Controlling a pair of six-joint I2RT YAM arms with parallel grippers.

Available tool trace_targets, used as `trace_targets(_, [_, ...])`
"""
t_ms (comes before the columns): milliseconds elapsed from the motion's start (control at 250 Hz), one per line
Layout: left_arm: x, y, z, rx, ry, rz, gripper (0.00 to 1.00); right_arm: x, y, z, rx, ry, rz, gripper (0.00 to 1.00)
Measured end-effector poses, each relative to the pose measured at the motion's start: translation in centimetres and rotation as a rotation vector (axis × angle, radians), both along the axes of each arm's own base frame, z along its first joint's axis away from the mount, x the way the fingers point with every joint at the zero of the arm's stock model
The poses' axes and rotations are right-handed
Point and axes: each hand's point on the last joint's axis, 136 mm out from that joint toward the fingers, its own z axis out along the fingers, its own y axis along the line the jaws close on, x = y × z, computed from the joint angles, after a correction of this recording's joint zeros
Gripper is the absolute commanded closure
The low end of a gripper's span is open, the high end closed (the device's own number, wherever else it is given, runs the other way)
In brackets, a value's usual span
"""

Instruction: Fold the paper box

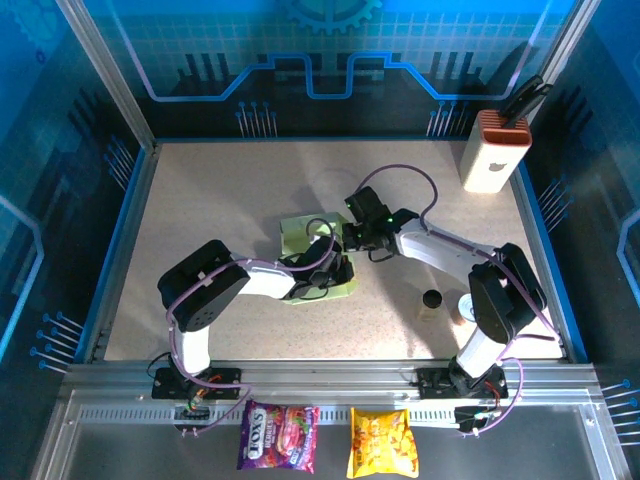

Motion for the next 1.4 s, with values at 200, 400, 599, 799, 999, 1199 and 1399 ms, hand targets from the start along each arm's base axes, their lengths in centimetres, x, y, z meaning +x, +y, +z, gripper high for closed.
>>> trace_targets(200, [-0.4,0.4,0.6,-0.015,-0.015,-0.001,0.85,0.0,0.8,-0.5,-0.018,-0.018,0.008,0.94])
trace_targets(400, [-1.0,1.7,5.6,-0.049,-0.094,0.003,0.70,0.3,0.6,-0.7,-0.032,-0.033,-0.001,0.94])
trace_targets(599, [-2.0,5.3,8.7,0.010,-0.158,0.052,0.67,0.4,1.3,-0.5,-0.025,-0.049,0.019,0.94])
trace_targets(799, [-1.6,7.3,16.6,-0.011,-0.351,0.079,0.65,0.4,1.2,-1.2,-0.046,-0.043,0.028,0.94])
trace_targets(999, [1.3,11.9,20.2,0.043,-0.411,0.163,0.55,0.4,1.2,-1.3,-0.058,-0.046,0.044,0.93])
trace_targets(1199, [5.5,19.2,20.7,0.147,-0.335,0.243,0.42,0.4,1.0,-1.3,-0.084,-0.058,0.072,0.93])
trace_targets(1399, [9.5,22.1,18.8,0.137,-0.203,0.185,0.39,0.5,1.0,-1.2,-0.107,-0.071,0.109,0.92])
